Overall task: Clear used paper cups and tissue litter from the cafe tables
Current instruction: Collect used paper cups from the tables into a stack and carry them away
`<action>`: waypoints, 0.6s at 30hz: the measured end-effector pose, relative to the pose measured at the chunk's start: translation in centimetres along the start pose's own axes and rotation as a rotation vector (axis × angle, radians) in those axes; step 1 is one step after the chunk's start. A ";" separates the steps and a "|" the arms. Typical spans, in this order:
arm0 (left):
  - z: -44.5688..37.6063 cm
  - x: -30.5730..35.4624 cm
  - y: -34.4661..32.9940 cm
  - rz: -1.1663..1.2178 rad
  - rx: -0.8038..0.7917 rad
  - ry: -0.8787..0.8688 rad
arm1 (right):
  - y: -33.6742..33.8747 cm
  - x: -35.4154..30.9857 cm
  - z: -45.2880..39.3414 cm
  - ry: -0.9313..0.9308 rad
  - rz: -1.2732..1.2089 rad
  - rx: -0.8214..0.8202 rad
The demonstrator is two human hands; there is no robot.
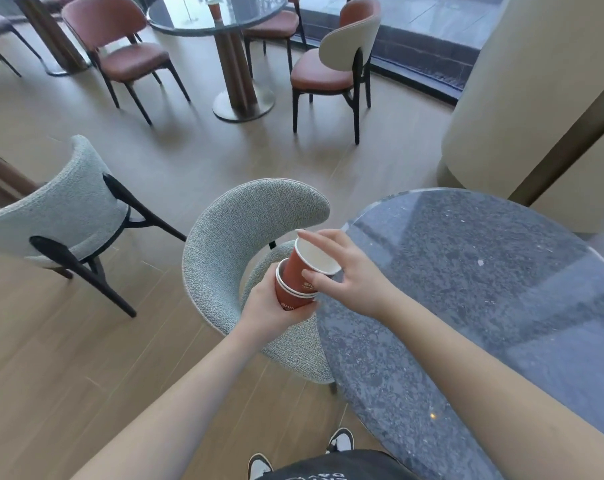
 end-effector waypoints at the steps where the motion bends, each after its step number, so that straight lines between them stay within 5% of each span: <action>1: 0.1 -0.2 0.2 -0.002 0.005 0.010 | -0.6 -0.3 -0.2 0.019 0.024 -0.036; 13: 1.3 0.1 3.7 0.009 0.115 0.062 | -6.6 -2.4 -1.8 0.100 0.165 -0.152; 18: 3.7 -1.4 7.2 0.074 0.251 0.126 | -9.6 -5.1 -3.2 0.048 -0.069 -0.166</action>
Point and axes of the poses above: each hand's wrist, its own z-axis away from the middle knuckle, its own y-axis out of the back of the hand, x = y × z, the point moved 4 cm from there along -z, towards the middle knuckle, and after that the axes turned 10 degrees about z, right-handed, at the moved point
